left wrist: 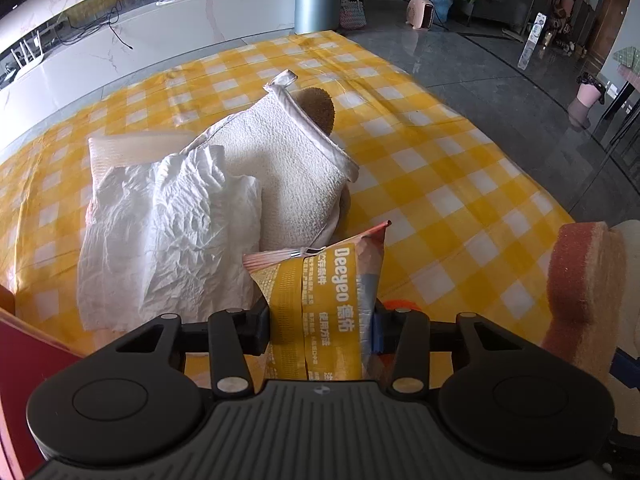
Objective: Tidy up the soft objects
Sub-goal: 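Grasp the yellow Deegeo snack packet with the left tool while the right tool holds the bear pad, then release the bear pad from the right tool into the box while the left tool carries the packet over it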
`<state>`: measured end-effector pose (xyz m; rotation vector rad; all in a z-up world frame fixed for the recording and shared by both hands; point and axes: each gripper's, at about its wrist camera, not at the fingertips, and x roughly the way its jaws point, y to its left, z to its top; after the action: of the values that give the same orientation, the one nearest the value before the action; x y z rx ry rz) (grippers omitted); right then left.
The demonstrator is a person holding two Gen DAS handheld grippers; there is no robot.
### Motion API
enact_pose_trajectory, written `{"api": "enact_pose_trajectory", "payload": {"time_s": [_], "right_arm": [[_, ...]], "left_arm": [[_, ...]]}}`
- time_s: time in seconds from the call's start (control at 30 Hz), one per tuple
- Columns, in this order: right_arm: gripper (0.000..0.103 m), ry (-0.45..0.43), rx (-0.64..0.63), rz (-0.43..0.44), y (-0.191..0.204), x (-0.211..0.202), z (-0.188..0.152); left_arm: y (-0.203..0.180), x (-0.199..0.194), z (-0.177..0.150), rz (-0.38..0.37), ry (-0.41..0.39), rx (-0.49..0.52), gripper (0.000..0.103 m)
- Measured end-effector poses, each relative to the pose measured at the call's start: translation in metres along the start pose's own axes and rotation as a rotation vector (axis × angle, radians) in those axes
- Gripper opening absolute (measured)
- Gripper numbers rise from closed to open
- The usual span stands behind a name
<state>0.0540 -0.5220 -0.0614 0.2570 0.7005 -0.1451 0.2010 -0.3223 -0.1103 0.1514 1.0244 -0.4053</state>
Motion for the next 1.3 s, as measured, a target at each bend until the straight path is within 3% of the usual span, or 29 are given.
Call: {"api": "enact_pose_trajectory", "payload": {"time_s": [0.33,0.5,0.7,0.93,1.13,1.3], "right_arm": [[0.067,-0.068,-0.045,0.011,0.024,-0.037,0.018],[0.067,-0.109,-0.083,0.015,0.057,-0.055,0.023],[0.067,-0.145,-0.111,0.097,0.098,-0.08,0.033],[0.067,-0.174,-0.179,0.222,0.161,-0.104,0.043],[0.067,-0.169,-0.277,0.355,0.233,-0.11,0.036],[0.067,-0.111,-0.334,0.459,0.279,-0.107,0.025]], "left_arm": [[0.016,-0.082,-0.009,-0.068,-0.081,0.025,0.051],[0.029,-0.137,-0.012,-0.044,-0.17,0.05,0.051],[0.064,-0.187,-0.021,-0.044,-0.25,0.005,0.051],[0.132,-0.24,-0.057,-0.008,-0.336,-0.106,0.051],[0.19,-0.266,-0.092,0.082,-0.343,-0.192,0.051],[0.234,-0.273,-0.116,0.117,-0.363,-0.296,0.051]]}}
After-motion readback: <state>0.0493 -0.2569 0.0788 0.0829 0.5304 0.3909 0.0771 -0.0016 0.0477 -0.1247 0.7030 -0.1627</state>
